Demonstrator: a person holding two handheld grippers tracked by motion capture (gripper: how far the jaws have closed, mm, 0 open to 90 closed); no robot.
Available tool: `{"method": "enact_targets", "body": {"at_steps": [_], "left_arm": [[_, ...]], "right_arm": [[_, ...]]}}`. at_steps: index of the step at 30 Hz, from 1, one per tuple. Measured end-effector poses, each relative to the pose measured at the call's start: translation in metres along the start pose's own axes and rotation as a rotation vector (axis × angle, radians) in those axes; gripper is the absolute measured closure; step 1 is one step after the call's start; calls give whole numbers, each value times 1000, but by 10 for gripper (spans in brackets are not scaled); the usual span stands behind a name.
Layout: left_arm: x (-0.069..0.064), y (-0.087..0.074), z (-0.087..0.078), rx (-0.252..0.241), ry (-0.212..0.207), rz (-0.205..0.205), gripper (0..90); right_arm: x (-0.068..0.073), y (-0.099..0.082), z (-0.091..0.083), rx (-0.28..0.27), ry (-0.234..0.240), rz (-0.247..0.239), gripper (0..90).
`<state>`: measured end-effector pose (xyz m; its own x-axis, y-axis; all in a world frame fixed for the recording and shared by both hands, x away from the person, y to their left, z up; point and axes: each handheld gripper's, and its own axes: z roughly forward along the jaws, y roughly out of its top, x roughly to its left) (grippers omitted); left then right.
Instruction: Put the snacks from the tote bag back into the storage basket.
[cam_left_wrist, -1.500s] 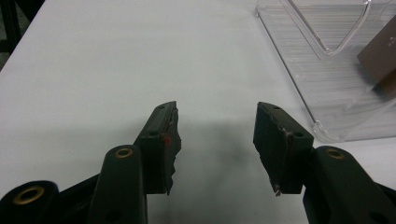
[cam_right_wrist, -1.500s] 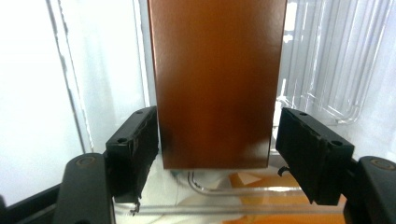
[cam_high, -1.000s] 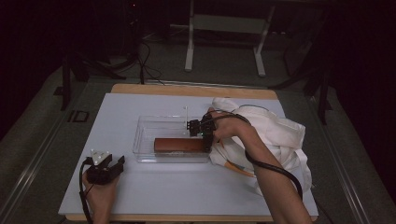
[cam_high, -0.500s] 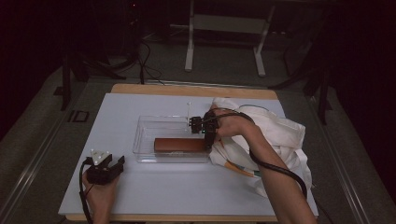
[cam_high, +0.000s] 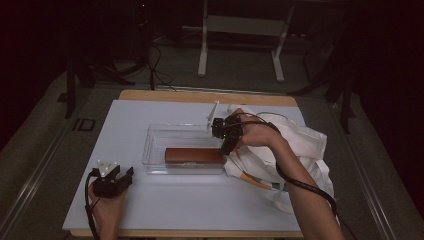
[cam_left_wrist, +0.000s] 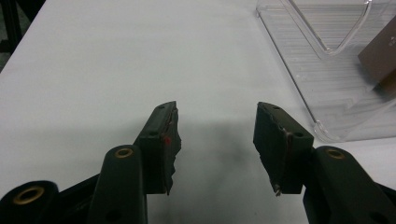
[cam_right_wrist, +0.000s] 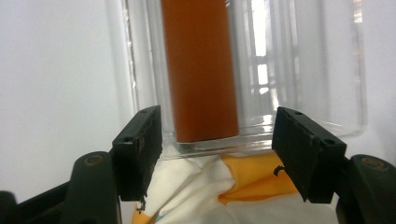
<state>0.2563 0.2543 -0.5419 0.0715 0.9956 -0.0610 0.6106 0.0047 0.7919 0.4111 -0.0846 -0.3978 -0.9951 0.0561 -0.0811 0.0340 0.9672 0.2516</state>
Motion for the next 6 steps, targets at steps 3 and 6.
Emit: {"method": "enact_targets", "body": {"at_steps": [3,6], "left_arm": [[0,0,0,2,-1,-1,506],[0,0,0,1,-2,-3,505]], "right_arm": [[4,-4,-8,-45,-39,18,315],[8,-10,-20,-113,-80,48,297]]}}
